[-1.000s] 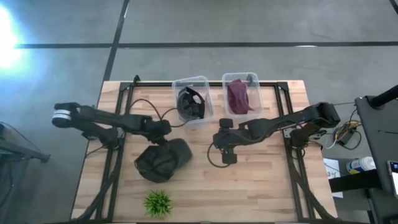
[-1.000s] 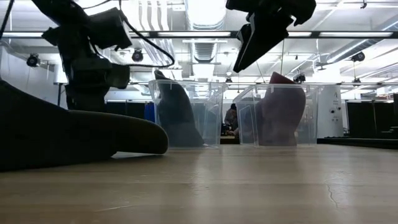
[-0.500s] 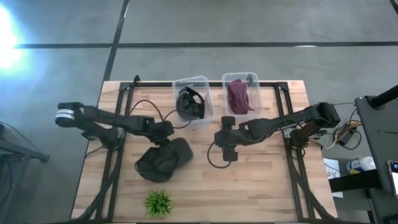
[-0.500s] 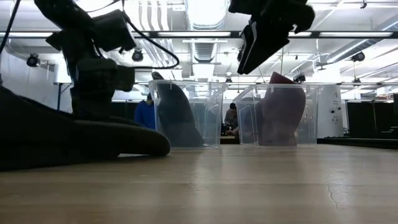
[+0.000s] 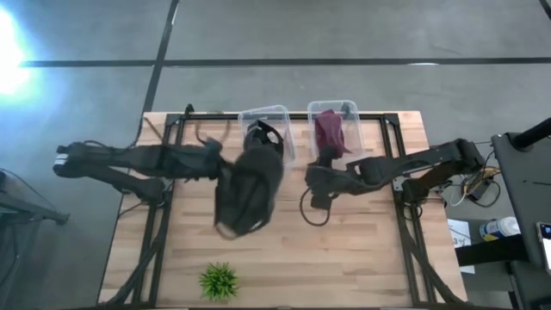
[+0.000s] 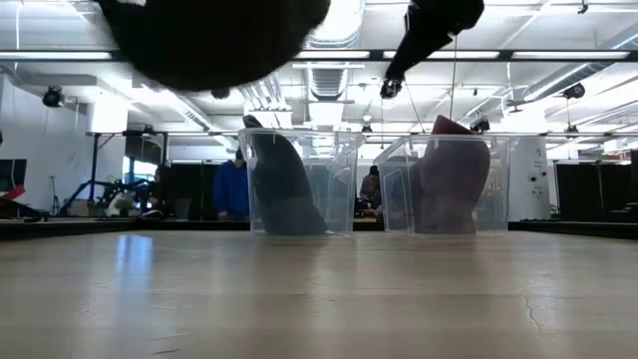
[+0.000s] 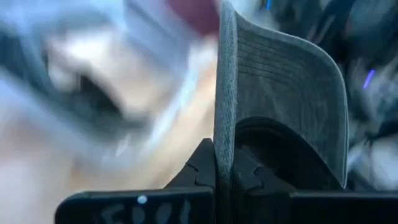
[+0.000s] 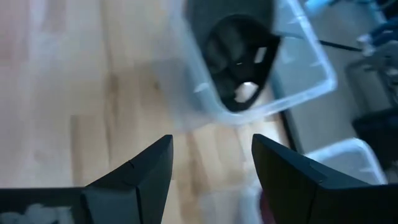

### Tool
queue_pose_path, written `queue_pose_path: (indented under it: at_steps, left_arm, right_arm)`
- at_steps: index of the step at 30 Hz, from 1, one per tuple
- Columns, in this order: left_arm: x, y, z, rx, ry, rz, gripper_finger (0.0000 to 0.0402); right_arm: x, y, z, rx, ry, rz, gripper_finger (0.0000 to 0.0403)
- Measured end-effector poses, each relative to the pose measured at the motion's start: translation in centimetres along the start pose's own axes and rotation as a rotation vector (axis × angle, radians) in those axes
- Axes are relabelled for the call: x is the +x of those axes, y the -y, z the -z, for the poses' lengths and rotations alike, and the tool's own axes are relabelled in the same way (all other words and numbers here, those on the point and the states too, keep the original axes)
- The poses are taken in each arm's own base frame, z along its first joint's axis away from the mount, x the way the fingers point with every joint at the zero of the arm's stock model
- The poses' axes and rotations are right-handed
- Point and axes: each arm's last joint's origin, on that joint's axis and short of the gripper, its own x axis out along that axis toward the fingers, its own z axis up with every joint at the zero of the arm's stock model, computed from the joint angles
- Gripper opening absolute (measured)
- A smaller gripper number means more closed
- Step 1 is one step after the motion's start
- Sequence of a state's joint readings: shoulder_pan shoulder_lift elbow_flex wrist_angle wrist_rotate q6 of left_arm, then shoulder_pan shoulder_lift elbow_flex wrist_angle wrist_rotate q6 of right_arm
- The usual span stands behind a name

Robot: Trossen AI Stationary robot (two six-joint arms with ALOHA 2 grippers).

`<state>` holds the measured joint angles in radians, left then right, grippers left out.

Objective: Pick & Place hat
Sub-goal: Put the black cap into the left transparent bin

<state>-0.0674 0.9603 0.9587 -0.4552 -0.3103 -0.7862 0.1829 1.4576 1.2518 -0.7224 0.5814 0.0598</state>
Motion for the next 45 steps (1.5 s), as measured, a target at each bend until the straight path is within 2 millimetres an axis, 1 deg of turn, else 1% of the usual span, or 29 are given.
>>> queue_pose_path:
  at_steps: [3,6,9,12,15,18,20,23,28,30,33,35,40,43,45]
  left_arm:
    - [-1.2,1.3,-2.5,-0.049,0.263,-0.053,0.0005]
    - [-1.7,2.0,-4.5,-0.085,0.544,-0.214,0.0005]
    - [-0.8,2.7,-5.4,-0.083,0.744,-0.382,0.0005]
    - [1.5,3.5,-5.6,-0.079,0.832,-0.458,0.0007]
    - [4.8,4.0,-4.9,-0.058,0.852,-0.520,0.0008]
    - [8.0,3.9,-3.8,-0.038,0.865,-0.662,0.0008]
    - [9.5,3.9,-3.6,-0.031,0.881,-0.756,0.0008]
    - [11.2,3.9,-3.9,-0.013,0.904,-0.904,0.0008]
    - [14.6,4.5,-4.8,0.056,0.874,-0.995,0.0008]
    - [16.2,4.8,-5.1,0.112,0.843,-1.040,0.0008]
    - [18.9,5.3,-4.9,0.228,0.771,-1.101,0.0009]
    - [20.3,5.7,-4.8,0.296,0.728,-1.132,0.0009]
    - [22.3,6.4,-5.5,0.439,0.631,-1.207,0.0009]
    - [22.8,6.2,-5.4,0.534,0.563,-1.253,0.0009]
    - [22.6,5.9,-5.2,0.555,0.548,-1.259,0.0009]
  right_arm:
    - [-0.8,0.7,0.0,0.051,0.027,0.051,0.0215]
    - [-1.6,1.4,0.0,0.106,0.051,0.118,0.0215]
    - [-2.6,2.3,0.0,0.172,0.089,0.209,0.0215]
    - [-3.7,3.2,0.1,0.227,0.127,0.298,0.0215]
    - [-4.6,4.0,0.3,0.266,0.156,0.355,0.0215]
    - [-5.4,4.6,0.5,0.288,0.177,0.391,0.0215]
    - [-5.7,4.8,0.7,0.298,0.176,0.395,0.0215]
    - [-6.1,5.1,1.1,0.335,0.171,0.394,0.0215]
    - [-6.4,5.4,2.0,0.314,0.121,0.402,0.0215]
    - [-6.6,5.5,2.3,0.292,0.101,0.405,0.0215]
    - [-6.7,5.6,2.7,0.263,0.074,0.409,0.0215]
    - [-6.8,5.6,3.0,0.240,0.052,0.412,0.0215]
    - [-7.4,6.1,3.5,0.226,0.038,0.415,0.0215]
    - [-7.9,6.5,3.7,0.238,0.050,0.413,0.0215]
    - [-8.4,6.8,3.9,0.252,0.063,0.410,0.0215]
